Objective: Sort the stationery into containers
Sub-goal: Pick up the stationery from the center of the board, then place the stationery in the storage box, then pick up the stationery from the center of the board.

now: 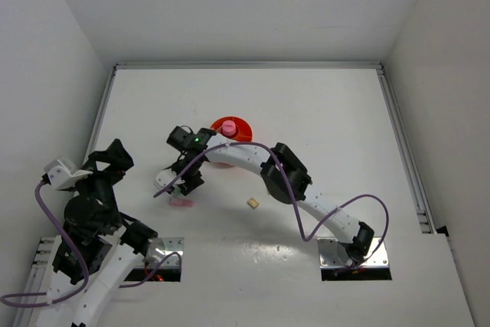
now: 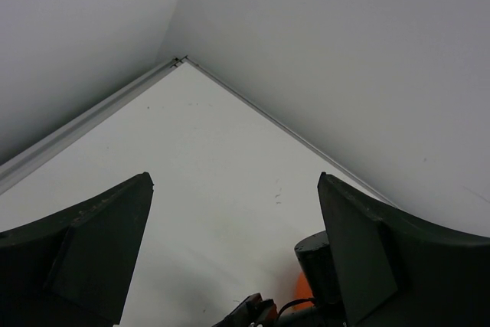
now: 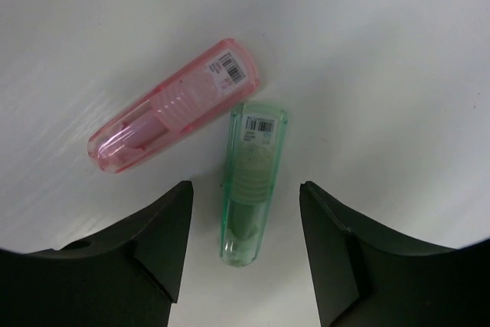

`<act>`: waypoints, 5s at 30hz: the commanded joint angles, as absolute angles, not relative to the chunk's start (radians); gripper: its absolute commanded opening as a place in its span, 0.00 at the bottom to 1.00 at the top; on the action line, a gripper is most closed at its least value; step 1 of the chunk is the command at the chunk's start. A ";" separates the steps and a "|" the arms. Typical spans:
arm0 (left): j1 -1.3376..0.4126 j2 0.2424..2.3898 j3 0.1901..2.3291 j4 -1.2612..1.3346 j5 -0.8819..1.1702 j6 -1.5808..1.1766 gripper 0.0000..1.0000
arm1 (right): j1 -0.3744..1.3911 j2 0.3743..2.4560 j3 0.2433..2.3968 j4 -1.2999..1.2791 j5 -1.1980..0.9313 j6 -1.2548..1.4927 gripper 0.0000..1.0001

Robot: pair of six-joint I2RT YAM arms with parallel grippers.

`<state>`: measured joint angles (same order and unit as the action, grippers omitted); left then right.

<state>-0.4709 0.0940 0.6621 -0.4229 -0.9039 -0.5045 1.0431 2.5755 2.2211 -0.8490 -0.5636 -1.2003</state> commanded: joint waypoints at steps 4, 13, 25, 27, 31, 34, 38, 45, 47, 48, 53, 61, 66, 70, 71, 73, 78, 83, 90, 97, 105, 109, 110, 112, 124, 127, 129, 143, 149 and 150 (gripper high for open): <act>-0.466 0.092 0.653 -0.380 -0.884 -0.488 0.95 | 1.045 2.625 2.281 -0.908 -0.614 -1.236 0.56; -0.466 0.092 0.653 -0.380 -0.884 -0.479 0.95 | 1.045 2.660 2.333 -1.046 -0.603 -1.289 0.28; -0.466 0.092 0.653 -0.371 -0.865 -0.479 0.95 | 1.035 2.479 2.209 -0.657 -0.416 -0.876 0.08; -0.466 0.092 0.653 -0.371 -0.865 -0.469 0.95 | 1.035 2.447 2.183 -0.623 -0.387 -0.829 0.07; -0.466 0.092 0.653 -0.371 -0.856 -0.469 0.95 | 1.035 2.375 2.151 -0.606 -0.333 -0.790 0.07; -0.466 0.092 0.653 -0.371 -0.856 -0.469 0.95 | 1.035 2.321 2.131 -0.634 -0.302 -0.781 0.07; -0.466 0.092 0.653 -0.371 -0.856 -0.469 0.95 | 1.045 2.220 2.030 -0.634 -0.273 -0.756 0.07; -0.466 0.092 0.653 -0.371 -0.856 -0.469 0.95 | 1.045 2.097 2.008 -0.729 -0.144 -0.721 0.07; -0.466 0.083 0.653 -0.371 -0.856 -0.469 0.95 | 1.045 2.069 1.979 -0.747 -0.097 -0.721 0.07; -0.466 0.083 0.653 -0.371 -0.856 -0.469 0.95 | 1.045 2.037 1.968 -0.759 -0.081 -0.712 0.07; -0.466 0.083 0.653 -0.371 -0.845 -0.469 0.95 | 1.045 1.939 1.861 -0.790 0.031 -0.712 0.07; -0.466 0.083 0.653 -0.371 -0.827 -0.469 0.95 | 1.035 1.763 1.645 -0.860 0.150 -0.797 0.07; -0.466 0.083 0.653 -0.371 -0.818 -0.469 0.95 | 1.026 1.698 1.553 -0.896 0.219 -0.893 0.07; -0.466 0.083 0.653 -0.371 -0.818 -0.469 0.95 | 1.026 1.698 1.514 -0.842 0.272 -0.928 0.07; -0.466 0.083 0.653 -0.371 -0.818 -0.469 0.95 | 1.026 1.713 1.514 -0.828 0.302 -0.928 0.07; -0.466 0.083 0.653 -0.371 -0.818 -0.469 0.95 | 1.026 1.744 1.514 -0.818 0.342 -0.951 0.07; -0.466 0.074 0.653 -0.371 -0.808 -0.469 0.95 | 1.026 1.805 1.528 -0.788 0.391 -0.983 0.07; -0.466 0.074 0.653 -0.371 -0.808 -0.469 0.95 | 1.026 1.839 1.531 -0.760 0.419 -1.045 0.07; -0.466 0.064 0.653 -0.362 -0.799 -0.469 0.95 | 1.017 1.867 1.519 -0.689 0.454 -1.108 0.07; -0.466 0.064 0.653 -0.362 -0.799 -0.460 0.95 | 1.017 1.887 1.519 -0.701 0.434 -1.147 0.07; -0.466 0.064 0.653 -0.362 -0.790 -0.460 0.95 | 1.008 1.914 1.519 -0.712 0.416 -1.203 0.08; -0.466 0.064 0.653 -0.362 -0.790 -0.460 0.95 | 1.008 1.927 1.519 -0.712 0.416 -1.212 0.11; -0.466 0.064 0.653 -0.362 -0.790 -0.460 0.95 | 1.008 1.937 1.519 -0.712 0.416 -1.212 0.13; -0.466 0.064 0.653 -0.362 -0.790 -0.460 0.95 | 1.008 1.937 1.519 -0.712 0.416 -1.212 0.16; -0.466 0.064 0.653 -0.362 -0.790 -0.460 0.95 | 1.008 1.938 1.528 -0.701 0.425 -1.203 0.51; -0.466 0.064 0.653 -0.362 -0.790 -0.460 0.95 | 1.008 1.927 1.552 -0.721 0.434 -1.172 0.46; -0.466 0.064 0.653 -0.362 -0.790 -0.460 0.95 | 1.020 1.916 1.589 -0.754 0.419 -1.148 0.30; -0.466 0.064 0.653 -0.362 -0.828 -0.479 0.51 | 1.039 2.302 2.272 -1.052 -0.662 -0.526 0.62; -0.466 0.055 0.653 -0.362 -0.827 -0.479 0.82 | 1.069 2.356 2.221 -0.887 -0.655 -0.500 0.63; -0.466 0.055 0.653 -0.362 -0.827 -0.479 0.82 | 1.069 2.356 2.208 -0.874 -0.644 -0.500 0.64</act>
